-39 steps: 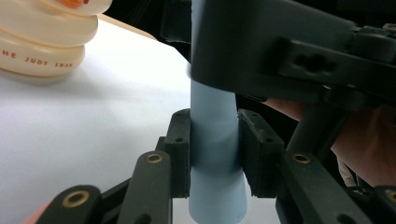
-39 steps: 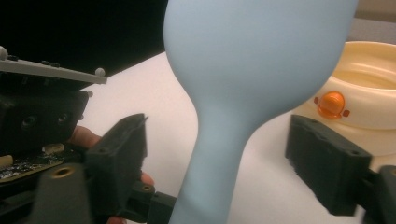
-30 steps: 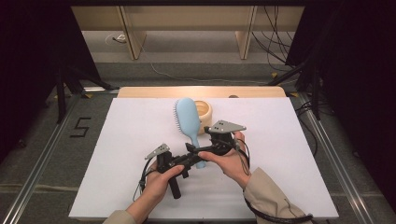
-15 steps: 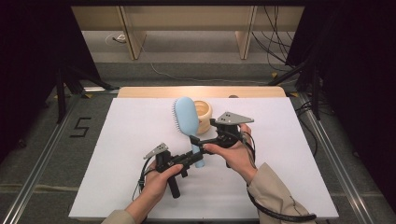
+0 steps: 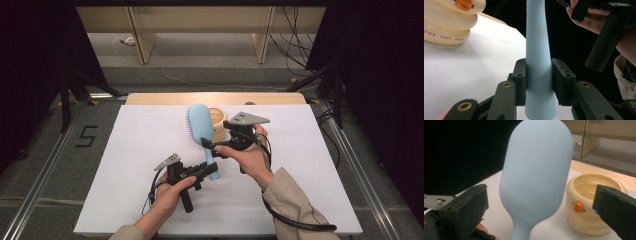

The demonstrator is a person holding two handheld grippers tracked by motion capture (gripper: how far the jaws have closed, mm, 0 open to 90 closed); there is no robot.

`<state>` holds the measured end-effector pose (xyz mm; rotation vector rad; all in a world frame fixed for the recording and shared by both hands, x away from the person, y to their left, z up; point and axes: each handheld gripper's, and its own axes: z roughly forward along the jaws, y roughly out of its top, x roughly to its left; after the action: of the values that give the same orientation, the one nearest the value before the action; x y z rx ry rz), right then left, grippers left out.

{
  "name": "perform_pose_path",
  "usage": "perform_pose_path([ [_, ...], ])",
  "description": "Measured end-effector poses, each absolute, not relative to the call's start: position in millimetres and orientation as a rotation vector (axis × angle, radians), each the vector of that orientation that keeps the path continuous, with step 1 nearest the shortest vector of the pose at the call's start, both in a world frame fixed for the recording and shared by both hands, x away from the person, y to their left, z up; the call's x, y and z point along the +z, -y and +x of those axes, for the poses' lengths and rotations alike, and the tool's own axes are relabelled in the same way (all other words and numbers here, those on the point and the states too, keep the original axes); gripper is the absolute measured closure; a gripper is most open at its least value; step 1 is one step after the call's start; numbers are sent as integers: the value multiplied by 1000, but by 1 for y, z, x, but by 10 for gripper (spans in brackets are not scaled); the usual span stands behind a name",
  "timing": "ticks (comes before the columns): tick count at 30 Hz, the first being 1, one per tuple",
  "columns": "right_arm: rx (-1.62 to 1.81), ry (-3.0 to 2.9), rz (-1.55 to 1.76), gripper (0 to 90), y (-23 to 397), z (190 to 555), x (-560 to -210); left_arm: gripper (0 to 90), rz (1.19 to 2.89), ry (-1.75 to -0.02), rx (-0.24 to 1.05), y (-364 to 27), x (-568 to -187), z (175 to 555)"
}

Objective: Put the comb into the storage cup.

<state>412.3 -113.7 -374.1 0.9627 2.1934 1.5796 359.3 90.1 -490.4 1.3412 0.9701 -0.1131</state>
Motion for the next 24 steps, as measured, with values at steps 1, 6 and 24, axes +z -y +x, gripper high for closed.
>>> perform_pose_path([
  [1, 1580, -2192, 965, 10, 113, 413, -373, 661, 1341, -971, -111, -90, -490, 359],
  [6, 1584, -2192, 964, 12, 110, 417, -368, 662, 1342, -970, -113, -90, -491, 360],
  [24, 1567, -2215, 970, 8, 93, 435, -352, 661, 1337, -969, -112, -90, -490, 359],
])
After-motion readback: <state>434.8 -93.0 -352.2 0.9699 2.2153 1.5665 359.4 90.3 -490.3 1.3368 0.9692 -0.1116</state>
